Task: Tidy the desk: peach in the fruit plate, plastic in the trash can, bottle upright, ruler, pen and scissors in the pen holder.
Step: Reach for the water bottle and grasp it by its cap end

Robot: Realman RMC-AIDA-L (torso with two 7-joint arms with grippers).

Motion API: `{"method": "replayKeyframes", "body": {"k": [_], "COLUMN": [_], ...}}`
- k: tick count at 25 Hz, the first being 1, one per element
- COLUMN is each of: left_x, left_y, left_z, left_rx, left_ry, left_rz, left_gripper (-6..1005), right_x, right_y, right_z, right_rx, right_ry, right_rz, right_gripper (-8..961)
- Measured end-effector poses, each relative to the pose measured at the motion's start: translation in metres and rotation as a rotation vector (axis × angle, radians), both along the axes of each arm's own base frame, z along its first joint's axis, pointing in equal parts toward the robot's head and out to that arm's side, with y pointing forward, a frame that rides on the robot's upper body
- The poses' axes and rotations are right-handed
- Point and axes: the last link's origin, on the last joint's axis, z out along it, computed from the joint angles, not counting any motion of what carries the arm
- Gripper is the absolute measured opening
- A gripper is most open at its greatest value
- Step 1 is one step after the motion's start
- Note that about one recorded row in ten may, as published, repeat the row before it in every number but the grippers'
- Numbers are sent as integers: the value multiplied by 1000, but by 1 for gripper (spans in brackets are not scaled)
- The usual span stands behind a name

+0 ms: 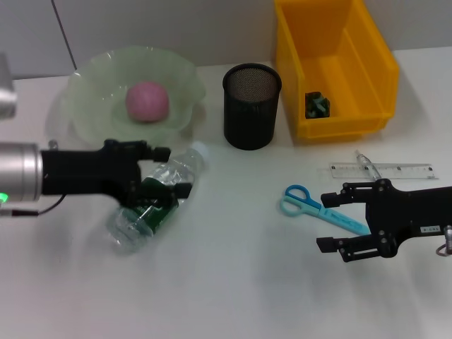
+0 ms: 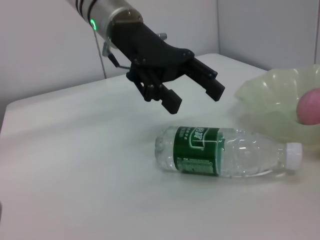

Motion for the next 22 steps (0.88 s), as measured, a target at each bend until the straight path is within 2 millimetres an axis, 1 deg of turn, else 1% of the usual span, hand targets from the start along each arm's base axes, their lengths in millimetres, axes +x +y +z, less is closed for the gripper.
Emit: {"method": "replayKeyframes", "body": {"k": [1, 2, 3, 5, 6, 7, 9, 10, 11, 14, 17, 18, 20, 22], "left_x": [0, 25, 30, 48, 54, 63, 75, 85, 85, 103, 112, 112, 115, 115], "left_y": [0, 11, 13, 20, 24, 29, 38, 44, 44, 56, 65, 65, 72, 73], "left_z": [0, -2, -3, -7, -8, -11, -14, -18, -18, -24, -30, -30, -39, -42], "left_rx": [0, -20, -27, -54, -64, -74, -79, -76, -76, -46, 9, 9, 66, 80], "left_ry": [0, 67, 81, 139, 163, 205, 276, 334, 334, 410, 471, 471, 516, 525], "left_rz": [0, -25, -29, -36, -27, -15, 15, 33, 33, 68, 97, 97, 124, 134], "left_gripper": [835, 835, 834, 834, 834, 834, 834, 834, 834, 834, 834, 834, 833, 833], "right_x": [0, 1, 2, 3, 3, 4, 4, 4, 4, 4, 4, 4, 4, 3], "right_y": [0, 1, 1, 2, 2, 2, 3, 4, 4, 6, 6, 6, 6, 6], "right_z": [0, 0, 0, 1, 2, 2, 3, 4, 4, 6, 6, 6, 5, 5], "right_rx": [2, 7, 13, 24, 28, 31, 38, 43, 46, 54, 53, 53, 53, 53], "right_ry": [0, -3, -4, -4, -3, -1, 0, 0, 0, 2, 3, 3, 3, 4], "right_rz": [-1, -4, -8, -15, -18, -19, -22, -23, -26, -31, -33, -34, -34, -33], "right_gripper": [792, 792, 792, 792, 792, 792, 792, 792, 792, 792, 792, 792, 792, 792]}}
